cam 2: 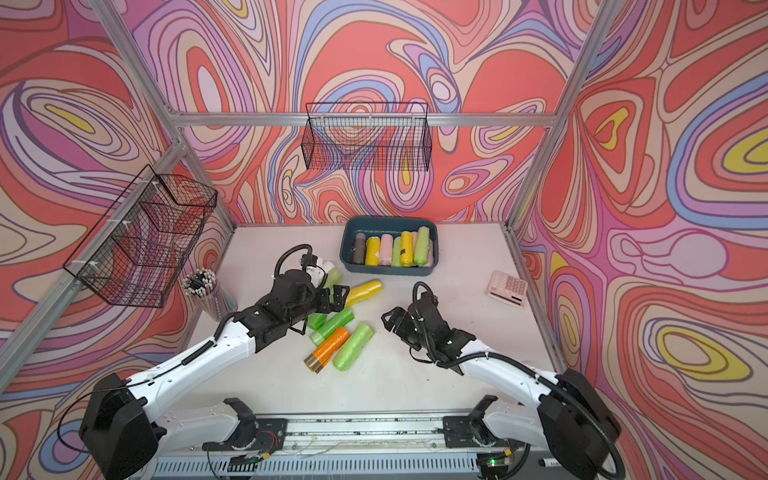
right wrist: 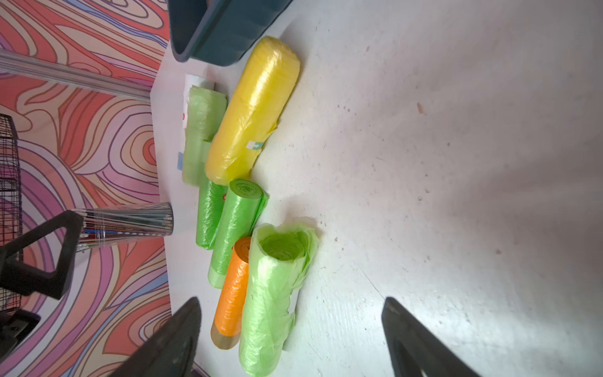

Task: Put the roll of trash bags into the storage box
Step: Pick up the roll of trash bags from the center of the board.

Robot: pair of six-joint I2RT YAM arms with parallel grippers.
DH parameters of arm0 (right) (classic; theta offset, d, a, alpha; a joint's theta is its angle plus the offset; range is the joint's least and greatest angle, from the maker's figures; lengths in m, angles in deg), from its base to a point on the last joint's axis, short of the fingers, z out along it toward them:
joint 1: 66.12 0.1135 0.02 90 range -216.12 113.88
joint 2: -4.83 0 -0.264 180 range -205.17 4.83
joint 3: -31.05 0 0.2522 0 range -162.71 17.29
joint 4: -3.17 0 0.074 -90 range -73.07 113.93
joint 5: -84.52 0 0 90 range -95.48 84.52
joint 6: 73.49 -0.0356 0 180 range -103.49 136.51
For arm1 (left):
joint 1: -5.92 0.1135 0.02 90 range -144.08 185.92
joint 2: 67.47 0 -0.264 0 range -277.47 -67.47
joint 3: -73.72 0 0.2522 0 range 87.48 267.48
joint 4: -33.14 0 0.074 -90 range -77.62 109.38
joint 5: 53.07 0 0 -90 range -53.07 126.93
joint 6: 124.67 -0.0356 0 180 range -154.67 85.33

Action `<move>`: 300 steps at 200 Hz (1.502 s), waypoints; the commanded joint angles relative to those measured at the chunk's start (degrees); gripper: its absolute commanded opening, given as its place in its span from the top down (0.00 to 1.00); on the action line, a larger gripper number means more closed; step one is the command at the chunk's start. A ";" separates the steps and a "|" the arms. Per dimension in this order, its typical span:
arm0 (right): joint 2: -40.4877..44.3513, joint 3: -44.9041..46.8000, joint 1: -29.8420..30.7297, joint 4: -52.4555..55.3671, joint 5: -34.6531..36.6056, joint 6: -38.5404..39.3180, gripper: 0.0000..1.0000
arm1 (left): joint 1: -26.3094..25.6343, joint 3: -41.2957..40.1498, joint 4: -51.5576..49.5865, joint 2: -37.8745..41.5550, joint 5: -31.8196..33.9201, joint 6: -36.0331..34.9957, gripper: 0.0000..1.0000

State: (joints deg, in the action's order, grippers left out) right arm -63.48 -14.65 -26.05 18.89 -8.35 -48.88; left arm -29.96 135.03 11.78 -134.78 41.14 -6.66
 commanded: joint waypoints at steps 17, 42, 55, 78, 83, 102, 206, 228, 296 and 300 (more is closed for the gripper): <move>-5.63 -3.06 5.40 -5.99 4.07 -4.91 0.12 | 0.38 -3.48 -5.47 6.82 2.66 1.57 0.00; -10.01 -5.63 8.39 -6.09 5.58 -6.26 0.12 | 0.37 -4.78 -7.17 10.02 2.91 2.04 0.00; -11.70 -5.85 9.67 -7.52 6.05 -7.55 0.13 | 0.37 -5.33 -8.93 11.69 2.71 2.00 0.00; -14.62 -5.90 11.66 -9.59 7.07 -10.21 0.12 | 0.37 -6.10 -11.31 14.62 3.57 1.96 0.00; -15.25 -6.00 11.98 -9.90 7.17 -10.73 0.13 | 0.37 -6.26 -11.70 15.20 3.71 1.94 0.00; -17.67 -6.92 13.24 -10.77 7.67 -11.95 0.13 | 0.37 -7.17 -12.42 17.30 3.54 2.04 0.00; -24.21 -10.08 15.98 -10.42 8.37 -18.02 0.13 | 0.39 -8.55 -10.99 18.10 1.81 1.43 0.00; -24.92 -10.39 16.07 -10.34 8.43 -18.54 0.13 | 0.37 -8.51 -10.80 18.13 1.85 1.13 0.00; -27.56 -11.90 16.08 -9.28 8.14 -19.17 0.28 | 0.36 -8.52 -11.38 19.20 2.21 0.99 0.00; -27.65 -11.99 16.09 -9.13 8.11 -19.19 0.29 | 0.37 -8.57 -11.39 19.30 2.37 0.92 0.00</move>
State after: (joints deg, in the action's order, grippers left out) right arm -90.24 -25.21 -10.42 8.81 -0.94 -66.56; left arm -29.96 127.11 1.34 -116.61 43.00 -5.35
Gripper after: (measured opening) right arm 0.716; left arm 0.999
